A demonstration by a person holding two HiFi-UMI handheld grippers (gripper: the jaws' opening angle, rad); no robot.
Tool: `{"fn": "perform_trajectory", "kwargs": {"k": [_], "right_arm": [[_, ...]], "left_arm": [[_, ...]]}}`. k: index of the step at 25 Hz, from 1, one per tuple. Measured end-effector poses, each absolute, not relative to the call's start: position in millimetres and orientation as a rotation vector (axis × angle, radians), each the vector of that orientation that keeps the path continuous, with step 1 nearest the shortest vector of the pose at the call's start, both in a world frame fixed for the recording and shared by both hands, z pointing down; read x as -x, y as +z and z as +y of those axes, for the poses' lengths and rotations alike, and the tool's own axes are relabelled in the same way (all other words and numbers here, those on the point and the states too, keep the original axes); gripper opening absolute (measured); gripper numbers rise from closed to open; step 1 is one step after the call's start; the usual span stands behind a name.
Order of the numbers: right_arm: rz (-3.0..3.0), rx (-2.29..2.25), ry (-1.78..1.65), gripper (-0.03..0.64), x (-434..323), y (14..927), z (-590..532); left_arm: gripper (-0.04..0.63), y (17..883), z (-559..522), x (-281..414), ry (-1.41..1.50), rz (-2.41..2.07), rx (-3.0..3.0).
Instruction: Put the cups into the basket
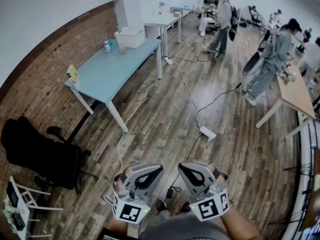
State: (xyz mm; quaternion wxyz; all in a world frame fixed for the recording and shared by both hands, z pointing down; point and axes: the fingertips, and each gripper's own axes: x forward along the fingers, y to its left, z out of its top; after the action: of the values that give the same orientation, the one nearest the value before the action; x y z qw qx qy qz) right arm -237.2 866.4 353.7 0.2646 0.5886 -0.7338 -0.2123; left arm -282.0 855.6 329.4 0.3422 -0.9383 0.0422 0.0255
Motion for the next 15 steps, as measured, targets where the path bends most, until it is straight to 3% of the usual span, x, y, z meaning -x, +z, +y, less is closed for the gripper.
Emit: {"fn": "perform_trajectory", "kwargs": {"k": [15], "right_arm": [[-2.025, -1.611, -0.586, 0.015, 253.8, 348.1, 868.9]], "left_arm": [[0.000, 330.7, 854.5, 295.5, 0.055, 0.121, 2.453]]}}
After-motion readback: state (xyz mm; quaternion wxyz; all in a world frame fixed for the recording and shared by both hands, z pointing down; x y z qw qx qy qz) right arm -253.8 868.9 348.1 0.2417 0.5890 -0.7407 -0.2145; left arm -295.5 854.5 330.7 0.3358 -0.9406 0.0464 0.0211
